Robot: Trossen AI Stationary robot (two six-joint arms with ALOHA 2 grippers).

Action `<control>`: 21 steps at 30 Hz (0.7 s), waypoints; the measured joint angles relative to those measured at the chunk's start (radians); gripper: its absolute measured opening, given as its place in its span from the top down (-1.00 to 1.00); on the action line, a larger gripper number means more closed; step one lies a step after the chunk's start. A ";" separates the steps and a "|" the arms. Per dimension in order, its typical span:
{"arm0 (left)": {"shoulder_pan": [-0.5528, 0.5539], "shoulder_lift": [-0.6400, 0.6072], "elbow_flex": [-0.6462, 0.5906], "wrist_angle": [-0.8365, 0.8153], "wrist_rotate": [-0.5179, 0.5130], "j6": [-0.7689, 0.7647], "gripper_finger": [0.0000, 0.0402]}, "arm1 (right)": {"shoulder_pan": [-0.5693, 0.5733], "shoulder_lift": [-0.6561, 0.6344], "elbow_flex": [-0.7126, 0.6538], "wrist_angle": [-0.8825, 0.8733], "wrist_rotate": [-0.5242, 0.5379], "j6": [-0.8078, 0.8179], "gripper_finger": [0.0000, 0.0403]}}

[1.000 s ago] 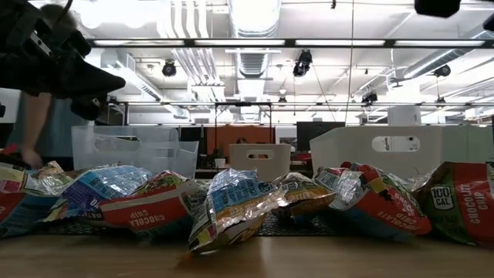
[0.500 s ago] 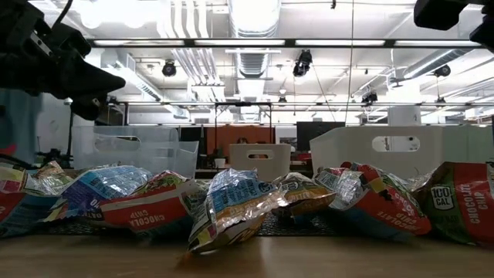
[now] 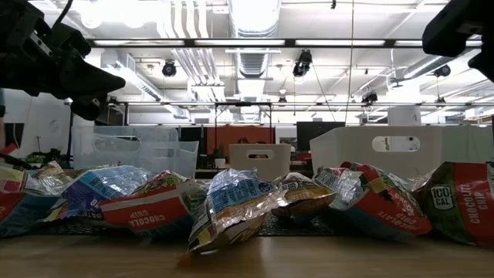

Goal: Pick and place Granola Bars by type
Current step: Put the red granola bar into the transparent bin

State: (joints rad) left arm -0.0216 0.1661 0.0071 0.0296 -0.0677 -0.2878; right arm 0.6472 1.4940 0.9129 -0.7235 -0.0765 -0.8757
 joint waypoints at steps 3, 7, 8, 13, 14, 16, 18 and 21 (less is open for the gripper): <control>0.000 0.000 0.000 0.000 0.000 0.000 1.00 | 0.000 0.000 -0.011 0.007 0.000 0.000 0.11; 0.000 0.000 0.000 0.000 0.000 0.000 1.00 | -0.007 0.000 -0.031 0.036 0.000 -0.005 0.12; 0.000 0.000 0.000 0.000 0.000 0.000 1.00 | -0.007 0.000 -0.035 0.042 0.000 -0.014 0.12; 0.000 0.000 0.000 0.000 0.000 0.000 1.00 | -0.013 0.000 -0.051 0.065 0.010 -0.022 0.12; 0.000 0.000 0.000 0.000 0.000 0.000 1.00 | -0.013 0.001 -0.054 0.065 0.014 -0.022 0.12; 0.000 0.000 0.000 0.000 0.000 0.000 1.00 | -0.014 0.012 -0.057 0.064 0.017 -0.022 0.12; 0.000 0.000 0.000 0.000 0.000 0.000 1.00 | -0.017 0.029 -0.059 0.061 0.019 -0.022 0.12; 0.000 0.000 0.000 0.000 0.000 0.000 1.00 | -0.027 0.068 -0.052 0.069 0.028 -0.022 0.12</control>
State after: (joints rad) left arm -0.0217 0.1659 0.0072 0.0294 -0.0675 -0.2880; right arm 0.6205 1.5620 0.8613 -0.6548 -0.0483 -0.8978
